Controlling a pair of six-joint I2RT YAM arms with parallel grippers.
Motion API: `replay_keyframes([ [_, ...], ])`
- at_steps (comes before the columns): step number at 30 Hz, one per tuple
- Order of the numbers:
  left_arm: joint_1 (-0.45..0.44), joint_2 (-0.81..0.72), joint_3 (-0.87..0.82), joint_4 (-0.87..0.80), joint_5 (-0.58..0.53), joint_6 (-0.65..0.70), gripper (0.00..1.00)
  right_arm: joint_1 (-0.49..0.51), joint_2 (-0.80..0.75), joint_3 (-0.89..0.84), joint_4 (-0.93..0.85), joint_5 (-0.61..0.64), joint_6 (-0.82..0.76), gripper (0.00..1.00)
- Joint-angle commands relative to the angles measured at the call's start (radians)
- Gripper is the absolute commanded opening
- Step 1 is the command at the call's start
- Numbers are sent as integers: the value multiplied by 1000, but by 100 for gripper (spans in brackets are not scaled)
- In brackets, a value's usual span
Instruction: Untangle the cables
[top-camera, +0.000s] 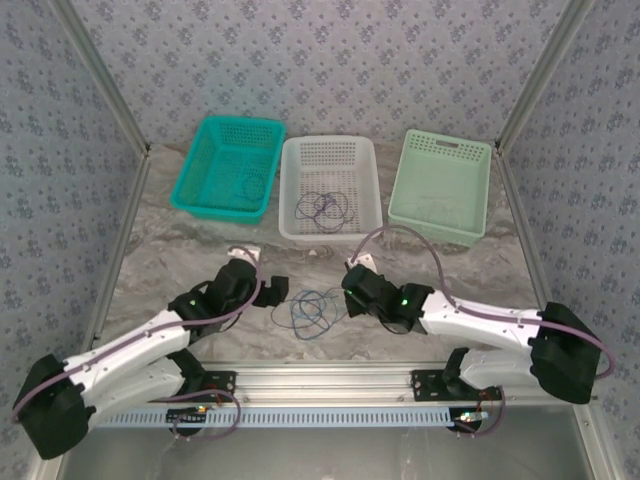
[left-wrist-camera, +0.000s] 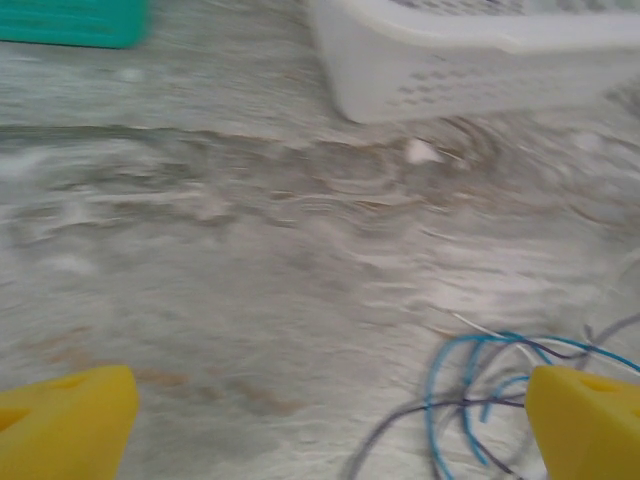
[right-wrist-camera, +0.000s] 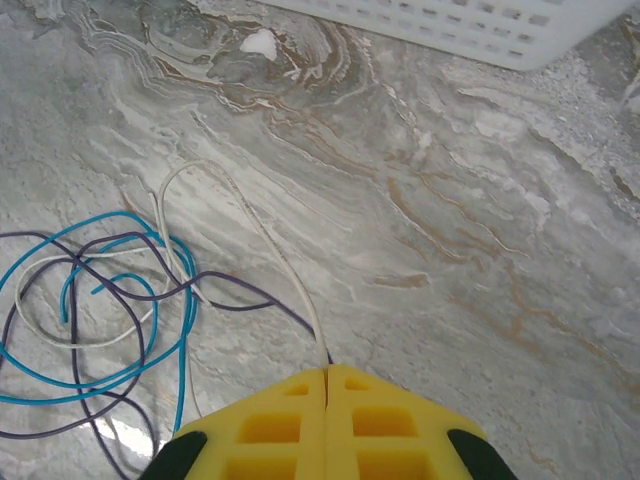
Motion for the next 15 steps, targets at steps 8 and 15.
replay_keyframes([
  [8,-23,247,118,300,415,179,95,4,-96,-58,115,-31,-35,0],
  [15,-60,420,220,300,419,232,91,-2,-182,-66,125,-66,-57,0],
])
